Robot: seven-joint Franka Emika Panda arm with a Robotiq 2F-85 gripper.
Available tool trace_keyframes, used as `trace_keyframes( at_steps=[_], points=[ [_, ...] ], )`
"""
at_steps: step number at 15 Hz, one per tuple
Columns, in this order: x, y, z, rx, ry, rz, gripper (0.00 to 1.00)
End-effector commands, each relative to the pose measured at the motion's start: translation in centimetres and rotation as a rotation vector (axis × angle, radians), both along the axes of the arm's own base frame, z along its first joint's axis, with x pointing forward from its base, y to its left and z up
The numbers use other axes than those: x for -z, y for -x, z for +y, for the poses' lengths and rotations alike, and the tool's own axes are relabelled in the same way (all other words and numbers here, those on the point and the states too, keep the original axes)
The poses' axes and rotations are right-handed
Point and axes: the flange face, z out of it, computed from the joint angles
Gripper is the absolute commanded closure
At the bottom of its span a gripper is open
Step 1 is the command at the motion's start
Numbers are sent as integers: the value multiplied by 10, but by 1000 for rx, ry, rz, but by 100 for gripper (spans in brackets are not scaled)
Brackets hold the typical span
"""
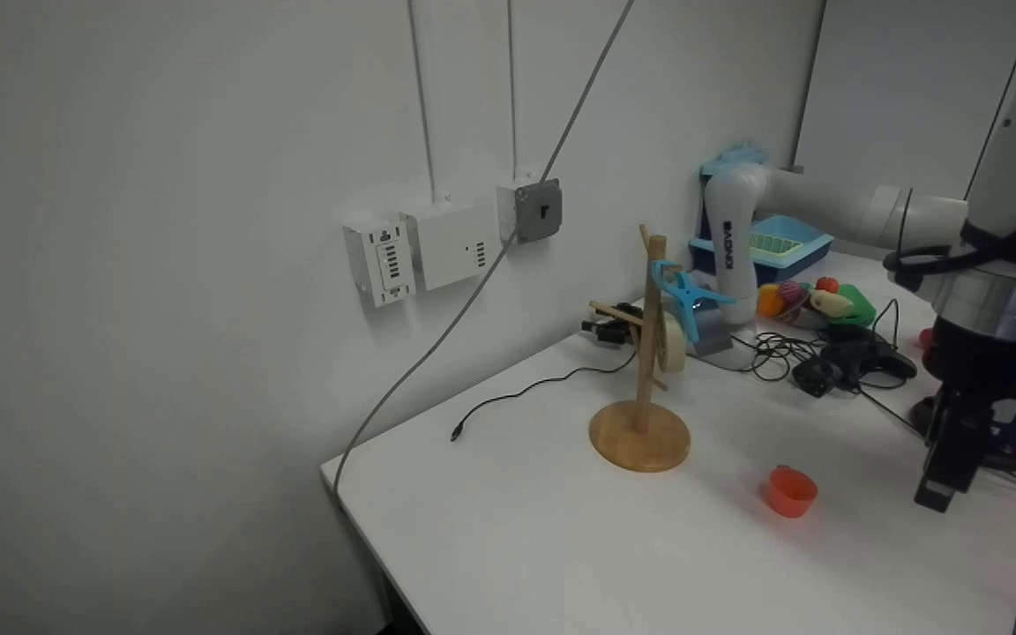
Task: Hang the cup on the wooden stand
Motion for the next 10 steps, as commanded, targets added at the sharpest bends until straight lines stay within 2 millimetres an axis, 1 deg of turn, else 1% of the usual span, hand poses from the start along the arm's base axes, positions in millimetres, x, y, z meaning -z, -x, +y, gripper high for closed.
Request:
trace_keyframes(
  at_steps=[1,4,10],
  points=[
    [14,-10,-8,-4,-11,-21,0],
    [24,-19,-6,-15,-14,-33,0],
    [41,-46,-1,-38,-16,-48,0]
  ],
)
